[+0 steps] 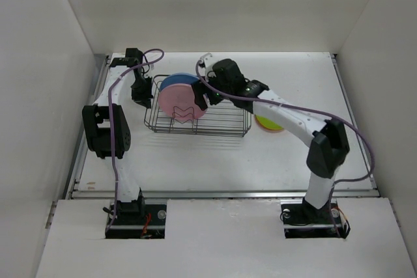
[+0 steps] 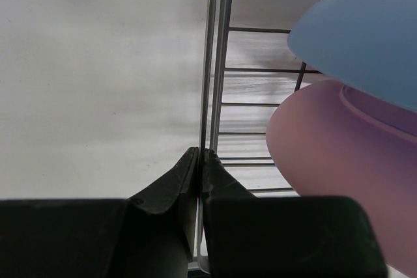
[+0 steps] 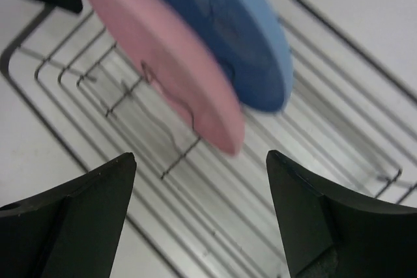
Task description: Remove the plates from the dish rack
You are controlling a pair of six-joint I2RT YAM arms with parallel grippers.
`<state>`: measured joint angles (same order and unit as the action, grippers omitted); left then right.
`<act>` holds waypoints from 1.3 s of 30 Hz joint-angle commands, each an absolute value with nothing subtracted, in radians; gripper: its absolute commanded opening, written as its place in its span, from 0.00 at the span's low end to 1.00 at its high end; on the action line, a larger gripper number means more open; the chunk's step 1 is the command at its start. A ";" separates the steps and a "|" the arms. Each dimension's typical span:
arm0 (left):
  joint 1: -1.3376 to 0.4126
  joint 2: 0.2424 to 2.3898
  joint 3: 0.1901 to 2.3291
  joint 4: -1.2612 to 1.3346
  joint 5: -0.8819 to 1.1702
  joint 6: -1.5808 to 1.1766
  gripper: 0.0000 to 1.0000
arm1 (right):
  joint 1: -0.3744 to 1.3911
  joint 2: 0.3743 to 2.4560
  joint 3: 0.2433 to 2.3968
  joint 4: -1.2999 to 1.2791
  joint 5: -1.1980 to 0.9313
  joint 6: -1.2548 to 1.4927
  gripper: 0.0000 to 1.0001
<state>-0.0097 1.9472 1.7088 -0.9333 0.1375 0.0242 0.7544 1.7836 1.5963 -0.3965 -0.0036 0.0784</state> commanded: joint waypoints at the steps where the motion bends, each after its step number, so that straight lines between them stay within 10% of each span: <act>1: 0.005 1.937 1.715 -1.015 0.078 -0.003 0.00 | 0.723 1.906 1.798 -0.304 -0.034 0.008 0.86; 5: 0.005 1.937 1.695 -1.015 0.068 -0.003 0.00 | 0.723 2.112 1.987 -0.374 -0.043 -0.002 0.73; 12: 0.005 1.928 1.695 -1.015 0.058 0.006 0.00 | 0.742 2.044 1.956 -0.327 -0.094 -0.002 0.07; 28: 0.005 1.968 1.729 -1.025 0.067 0.006 0.00 | 0.719 1.806 1.867 -0.216 0.029 0.075 0.00; 39: 0.054 2.002 1.816 -1.045 0.095 -0.021 0.00 | 0.580 1.542 1.528 -0.687 -0.561 -0.054 0.00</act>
